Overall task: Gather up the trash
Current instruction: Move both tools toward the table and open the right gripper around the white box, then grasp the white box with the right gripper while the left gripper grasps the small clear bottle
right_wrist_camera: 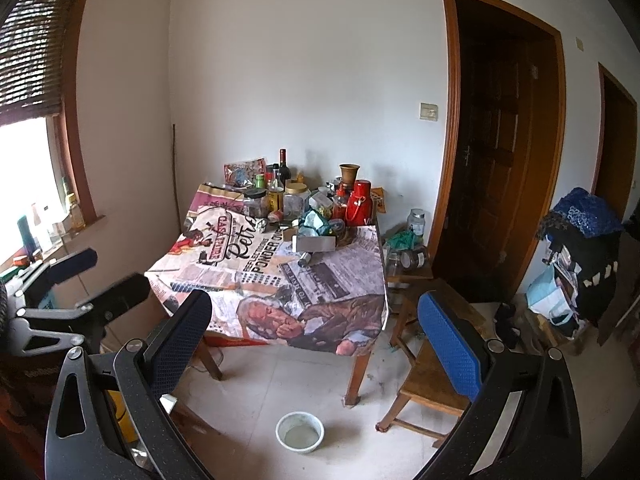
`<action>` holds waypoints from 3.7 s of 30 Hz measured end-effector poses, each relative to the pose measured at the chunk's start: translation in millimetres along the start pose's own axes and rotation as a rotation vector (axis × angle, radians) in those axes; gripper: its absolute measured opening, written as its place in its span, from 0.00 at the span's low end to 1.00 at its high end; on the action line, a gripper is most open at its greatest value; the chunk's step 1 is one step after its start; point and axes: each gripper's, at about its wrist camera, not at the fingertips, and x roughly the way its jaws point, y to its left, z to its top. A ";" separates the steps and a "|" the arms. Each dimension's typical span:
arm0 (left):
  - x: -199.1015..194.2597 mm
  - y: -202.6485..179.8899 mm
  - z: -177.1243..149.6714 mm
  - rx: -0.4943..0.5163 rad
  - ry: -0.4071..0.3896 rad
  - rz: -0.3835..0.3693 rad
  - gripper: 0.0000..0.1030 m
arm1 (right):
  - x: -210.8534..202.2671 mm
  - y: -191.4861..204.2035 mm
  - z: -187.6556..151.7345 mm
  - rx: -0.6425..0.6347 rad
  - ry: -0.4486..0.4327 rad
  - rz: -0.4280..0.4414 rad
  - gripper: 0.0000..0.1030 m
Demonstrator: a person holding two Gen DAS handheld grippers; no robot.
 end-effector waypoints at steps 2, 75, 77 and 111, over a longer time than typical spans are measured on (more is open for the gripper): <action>10.6 -2.8 3.3 -0.005 0.002 0.012 0.99 | 5.4 -6.8 2.2 0.003 -0.006 -0.001 0.99; 615.1 164.6 58.9 -0.102 0.640 0.105 0.84 | 621.0 -50.8 17.8 0.258 0.797 0.153 0.10; 623.8 155.4 56.1 -0.099 0.658 0.068 0.84 | 617.3 -61.4 16.4 0.258 0.789 0.134 0.09; 692.9 112.5 -23.3 -0.104 0.814 -0.013 0.27 | 676.4 -95.1 17.1 0.416 0.790 0.113 0.48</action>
